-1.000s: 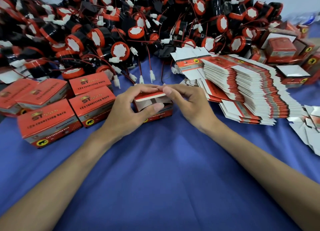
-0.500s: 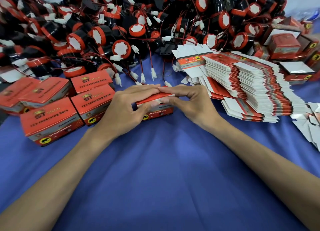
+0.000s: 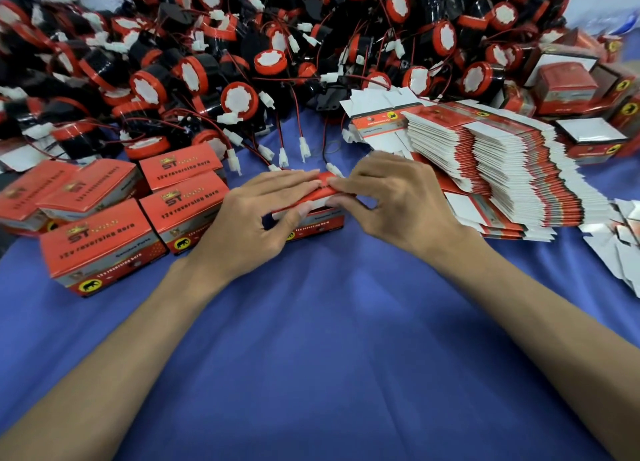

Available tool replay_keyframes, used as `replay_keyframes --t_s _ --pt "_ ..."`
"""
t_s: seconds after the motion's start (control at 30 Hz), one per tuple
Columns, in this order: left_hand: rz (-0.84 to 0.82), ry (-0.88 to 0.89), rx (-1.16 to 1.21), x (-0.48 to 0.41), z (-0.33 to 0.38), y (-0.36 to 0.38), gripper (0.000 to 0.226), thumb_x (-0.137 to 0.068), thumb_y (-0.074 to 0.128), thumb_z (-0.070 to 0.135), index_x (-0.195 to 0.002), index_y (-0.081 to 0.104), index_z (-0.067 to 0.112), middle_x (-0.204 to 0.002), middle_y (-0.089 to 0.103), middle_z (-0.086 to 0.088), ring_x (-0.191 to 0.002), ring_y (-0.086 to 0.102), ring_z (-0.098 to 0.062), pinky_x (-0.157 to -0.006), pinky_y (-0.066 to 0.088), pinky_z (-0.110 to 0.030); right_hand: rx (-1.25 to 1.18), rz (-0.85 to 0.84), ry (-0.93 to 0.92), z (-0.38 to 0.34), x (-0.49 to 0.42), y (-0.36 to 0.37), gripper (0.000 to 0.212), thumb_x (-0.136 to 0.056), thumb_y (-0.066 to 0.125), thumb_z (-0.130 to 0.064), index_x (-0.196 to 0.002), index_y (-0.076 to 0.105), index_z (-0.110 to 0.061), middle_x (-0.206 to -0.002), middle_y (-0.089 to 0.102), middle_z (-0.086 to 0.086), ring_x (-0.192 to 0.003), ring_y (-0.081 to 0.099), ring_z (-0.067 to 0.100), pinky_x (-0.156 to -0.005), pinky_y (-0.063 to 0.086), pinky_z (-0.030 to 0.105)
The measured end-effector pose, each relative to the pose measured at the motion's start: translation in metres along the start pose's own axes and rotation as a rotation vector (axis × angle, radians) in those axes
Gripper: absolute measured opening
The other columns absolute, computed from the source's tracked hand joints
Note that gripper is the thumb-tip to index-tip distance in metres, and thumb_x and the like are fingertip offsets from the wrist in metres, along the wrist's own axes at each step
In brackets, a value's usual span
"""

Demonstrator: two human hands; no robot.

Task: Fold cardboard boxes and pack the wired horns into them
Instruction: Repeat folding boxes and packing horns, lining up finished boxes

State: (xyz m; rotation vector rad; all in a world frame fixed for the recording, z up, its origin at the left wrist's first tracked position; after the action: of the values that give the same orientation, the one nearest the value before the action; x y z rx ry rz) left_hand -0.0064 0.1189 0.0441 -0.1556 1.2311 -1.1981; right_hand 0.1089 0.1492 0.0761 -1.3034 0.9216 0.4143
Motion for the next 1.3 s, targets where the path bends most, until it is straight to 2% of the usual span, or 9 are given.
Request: replay_keyframes --t_s 0.17,0.4,0.53,0.67,0.83,0.93,1.0,1.13,1.3 --pt "-0.026 0.061 -0.076 0.0 0.004 0.002 0.037 -0.093 0.056 0.023 -0.122 0.062 0.0 -0.128 0.058 -0.001 -0.123 0.055 -0.02 -0.107 0.043 -0.037 -0.157 -0.151 -0.028 0.005 0.003 0.009 0.022 -0.084 0.072 -0.017 -0.095 0.075 0.001 -0.065 0.061 0.011 -0.056 0.052 0.027 -0.051 0.047 0.04" --pt "-0.165 0.037 -0.065 0.005 -0.002 0.013 0.048 -0.096 0.048 0.03 -0.137 0.051 0.005 -0.141 0.05 0.0 -0.136 0.043 -0.016 -0.115 0.033 -0.034 -0.226 -0.093 0.03 0.01 0.004 0.013 0.02 -0.078 0.077 -0.008 -0.095 0.075 0.002 -0.064 0.066 0.011 -0.053 0.054 0.024 -0.054 0.046 0.027" --pt "-0.159 -0.003 -0.023 0.003 -0.006 0.013 0.044 -0.101 0.038 0.025 -0.138 0.049 0.005 -0.142 0.049 0.001 -0.137 0.041 -0.013 -0.116 0.031 -0.031 -0.442 -0.097 0.237 0.024 0.009 0.02 0.024 -0.077 0.075 -0.003 -0.1 0.072 0.005 -0.067 0.068 0.014 -0.056 0.057 0.025 -0.057 0.044 0.028" --pt "-0.102 -0.044 -0.005 0.002 -0.008 0.01 0.039 -0.101 0.043 0.02 -0.135 0.052 0.004 -0.138 0.052 -0.001 -0.134 0.045 -0.014 -0.115 0.032 -0.029 -0.564 -0.169 0.377 0.037 0.015 0.03 0.027 -0.086 0.067 -0.002 -0.112 0.067 0.002 -0.083 0.063 0.012 -0.074 0.057 0.023 -0.067 0.046 0.032" --pt "-0.139 -0.103 0.088 0.001 -0.013 0.009 0.038 -0.097 0.046 0.013 -0.134 0.052 0.003 -0.136 0.051 0.005 -0.134 0.043 -0.01 -0.115 0.03 -0.024 -0.497 -0.134 0.358 0.032 0.014 0.03 0.026 -0.086 0.067 -0.003 -0.112 0.069 -0.001 -0.095 0.059 0.011 -0.086 0.057 0.022 -0.068 0.048 0.026" --pt "-0.186 -0.074 0.079 0.0 -0.013 0.011 0.04 -0.096 0.049 0.017 -0.135 0.05 0.006 -0.138 0.048 0.009 -0.135 0.04 -0.008 -0.116 0.03 -0.028 -0.499 -0.125 0.392 0.036 0.016 0.031 0.025 -0.084 0.07 -0.004 -0.108 0.07 0.0 -0.092 0.058 0.008 -0.081 0.057 0.023 -0.066 0.047 0.027" --pt "-0.179 -0.052 0.05 0.001 -0.011 0.011 0.041 -0.095 0.052 0.017 -0.134 0.052 0.004 -0.137 0.046 0.012 -0.134 0.038 -0.005 -0.115 0.029 -0.024 -0.48 -0.131 0.359 0.035 0.014 0.031 0.024 -0.084 0.07 -0.003 -0.107 0.07 0.002 -0.091 0.06 0.015 -0.077 0.058 0.028 -0.067 0.047 0.033" --pt "-0.133 -0.004 -0.013 0.002 -0.005 0.011 0.046 -0.091 0.06 0.018 -0.133 0.053 -0.001 -0.137 0.043 0.01 -0.132 0.036 0.0 -0.113 0.025 -0.014 -0.403 -0.142 0.231 0.025 0.01 0.027 0.022 -0.085 0.067 -0.001 -0.106 0.069 0.004 -0.086 0.061 0.019 -0.076 0.058 0.028 -0.068 0.045 0.03" --pt "-0.075 0.046 -0.064 0.001 0.0 0.009 0.039 -0.093 0.059 0.012 -0.129 0.057 -0.002 -0.135 0.049 0.004 -0.131 0.043 -0.009 -0.113 0.032 -0.022 -0.392 -0.206 0.16 0.02 0.009 0.026 0.027 -0.085 0.07 -0.011 -0.108 0.07 0.004 -0.081 0.059 0.014 -0.068 0.055 0.024 -0.062 0.044 0.029"
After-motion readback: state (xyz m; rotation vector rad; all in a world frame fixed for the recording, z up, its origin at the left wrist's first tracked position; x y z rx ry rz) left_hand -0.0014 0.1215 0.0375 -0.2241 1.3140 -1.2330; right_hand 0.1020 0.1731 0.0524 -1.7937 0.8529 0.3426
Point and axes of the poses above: each hand's wrist, its own x-axis away from the middle knuckle, its own y-axis out of the palm, z = x × y, the point moved 10 cm from there along -x, towards the middle knuckle
